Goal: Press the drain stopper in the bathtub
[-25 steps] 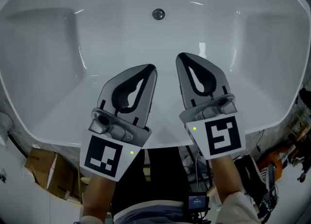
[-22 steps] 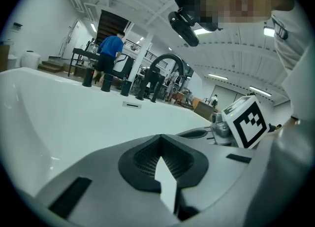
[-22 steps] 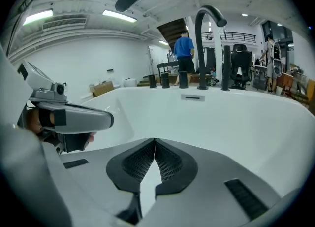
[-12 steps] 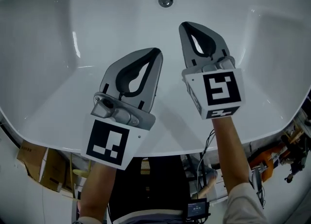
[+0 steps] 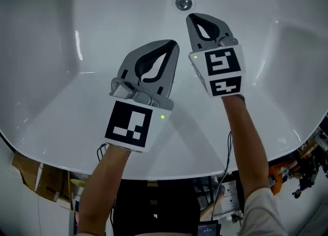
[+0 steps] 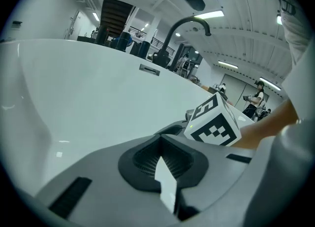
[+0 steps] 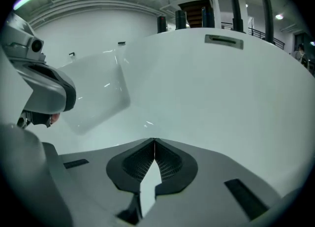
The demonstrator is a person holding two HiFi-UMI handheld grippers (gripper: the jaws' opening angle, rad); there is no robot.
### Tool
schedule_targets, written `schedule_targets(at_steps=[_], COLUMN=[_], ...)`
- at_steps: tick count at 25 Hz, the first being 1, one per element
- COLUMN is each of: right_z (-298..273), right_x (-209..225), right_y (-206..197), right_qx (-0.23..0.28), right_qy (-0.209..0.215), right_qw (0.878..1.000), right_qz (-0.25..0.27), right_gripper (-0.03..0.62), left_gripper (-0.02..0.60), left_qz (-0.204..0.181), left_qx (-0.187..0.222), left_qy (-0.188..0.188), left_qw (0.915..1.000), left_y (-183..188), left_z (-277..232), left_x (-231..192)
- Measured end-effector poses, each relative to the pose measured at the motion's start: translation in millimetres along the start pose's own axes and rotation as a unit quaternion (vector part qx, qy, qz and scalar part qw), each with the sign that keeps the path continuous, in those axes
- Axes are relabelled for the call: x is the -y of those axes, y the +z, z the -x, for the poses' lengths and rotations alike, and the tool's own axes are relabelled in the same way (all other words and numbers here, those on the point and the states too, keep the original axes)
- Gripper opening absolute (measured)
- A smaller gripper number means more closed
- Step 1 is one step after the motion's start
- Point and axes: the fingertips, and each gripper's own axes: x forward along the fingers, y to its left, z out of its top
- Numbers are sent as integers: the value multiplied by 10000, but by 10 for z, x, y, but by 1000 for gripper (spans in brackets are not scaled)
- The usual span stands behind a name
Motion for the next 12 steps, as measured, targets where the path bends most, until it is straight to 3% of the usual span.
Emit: schedule_targets(at_steps=[6, 12], right_z=[-477, -1155], right_x=[141, 182], right_y=[-264, -574], right_qx=[-446, -931], right_qy=[20, -26], right_qw=[9983, 9943], right_qz=[365, 514], right_gripper=[17, 17], left_gripper=[6, 6], left_qz=[47, 151], left_qx=[38, -82], left_qy=[-14, -81], left_qw=[10000, 9998], left_y=[10, -284], left_z=[-101, -75], left_x=[-106, -280])
